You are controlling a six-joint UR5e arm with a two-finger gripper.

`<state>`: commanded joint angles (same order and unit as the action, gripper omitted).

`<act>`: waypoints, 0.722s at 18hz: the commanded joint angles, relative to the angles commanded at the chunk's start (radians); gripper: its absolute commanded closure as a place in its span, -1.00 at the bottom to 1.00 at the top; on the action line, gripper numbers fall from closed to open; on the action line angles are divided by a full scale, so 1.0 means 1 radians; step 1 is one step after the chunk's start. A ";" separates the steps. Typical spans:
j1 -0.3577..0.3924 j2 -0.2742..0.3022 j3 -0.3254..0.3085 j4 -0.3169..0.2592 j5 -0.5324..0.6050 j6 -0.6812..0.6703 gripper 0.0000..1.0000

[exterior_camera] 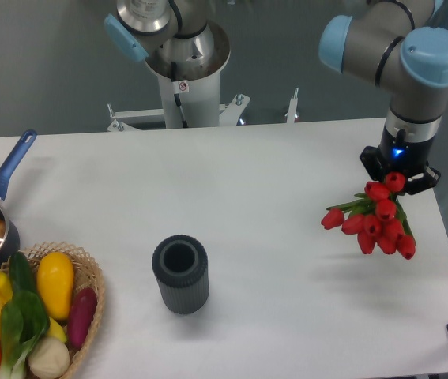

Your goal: Place the flowers on the table

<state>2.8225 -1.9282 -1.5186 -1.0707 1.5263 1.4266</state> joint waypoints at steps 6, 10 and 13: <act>-0.006 -0.008 -0.006 0.002 0.032 -0.003 1.00; -0.066 -0.035 -0.005 -0.020 0.189 -0.002 1.00; -0.067 -0.046 -0.008 -0.020 0.189 -0.005 1.00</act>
<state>2.7550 -1.9742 -1.5263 -1.0907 1.7150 1.4220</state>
